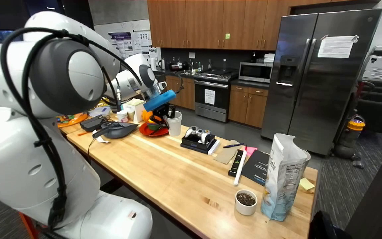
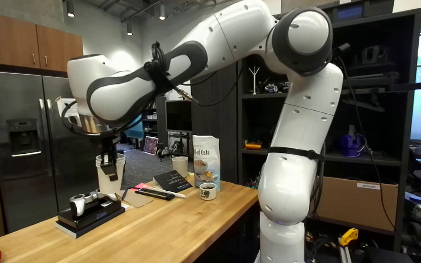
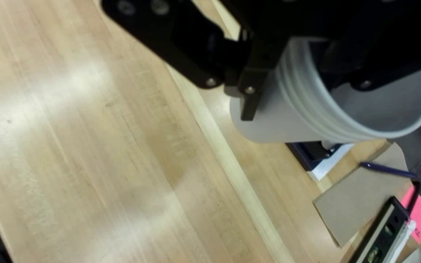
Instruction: Move the cups to the left
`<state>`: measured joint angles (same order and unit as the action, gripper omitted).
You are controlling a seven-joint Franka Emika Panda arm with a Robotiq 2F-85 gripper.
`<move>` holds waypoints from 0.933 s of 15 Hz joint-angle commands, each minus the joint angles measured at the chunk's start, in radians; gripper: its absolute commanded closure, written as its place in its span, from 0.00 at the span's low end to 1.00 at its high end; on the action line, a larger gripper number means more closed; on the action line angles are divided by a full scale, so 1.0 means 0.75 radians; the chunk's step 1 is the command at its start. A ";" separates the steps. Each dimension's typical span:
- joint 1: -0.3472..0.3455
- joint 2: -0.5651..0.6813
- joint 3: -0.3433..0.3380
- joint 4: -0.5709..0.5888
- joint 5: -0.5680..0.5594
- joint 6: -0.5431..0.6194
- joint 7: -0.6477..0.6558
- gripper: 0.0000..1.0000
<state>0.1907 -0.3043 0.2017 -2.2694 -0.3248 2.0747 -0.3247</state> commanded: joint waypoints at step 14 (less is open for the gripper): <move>0.182 0.090 0.069 0.063 0.008 0.006 -0.453 0.79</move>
<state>0.3298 -0.2376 0.2505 -2.2250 -0.3198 2.0815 -0.6643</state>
